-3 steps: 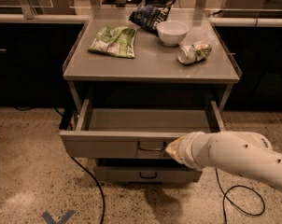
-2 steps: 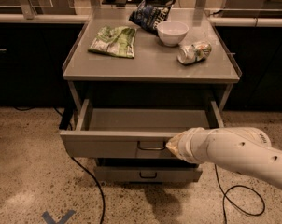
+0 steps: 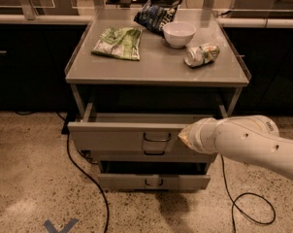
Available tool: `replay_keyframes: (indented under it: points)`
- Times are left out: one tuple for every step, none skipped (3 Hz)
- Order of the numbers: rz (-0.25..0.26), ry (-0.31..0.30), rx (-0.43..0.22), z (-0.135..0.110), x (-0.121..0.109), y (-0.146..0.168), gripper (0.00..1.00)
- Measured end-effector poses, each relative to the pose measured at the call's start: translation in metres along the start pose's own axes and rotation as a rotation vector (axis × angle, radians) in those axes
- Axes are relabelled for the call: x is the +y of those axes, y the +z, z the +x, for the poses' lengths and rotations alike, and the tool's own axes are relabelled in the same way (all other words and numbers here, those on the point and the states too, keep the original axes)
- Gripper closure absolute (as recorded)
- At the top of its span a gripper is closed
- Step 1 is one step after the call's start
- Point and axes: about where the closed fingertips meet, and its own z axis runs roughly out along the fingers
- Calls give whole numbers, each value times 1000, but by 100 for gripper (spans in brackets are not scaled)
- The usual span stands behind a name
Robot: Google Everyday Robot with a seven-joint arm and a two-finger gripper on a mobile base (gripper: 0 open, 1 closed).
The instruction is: Close top drawer
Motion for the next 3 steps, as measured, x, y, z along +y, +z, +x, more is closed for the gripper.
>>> replay_keyframes:
  points:
    - [0,0,0,0,0,0,100]
    - [10,12,20,1,-5,5,100]
    - [18,27,25,3,-10,6,100]
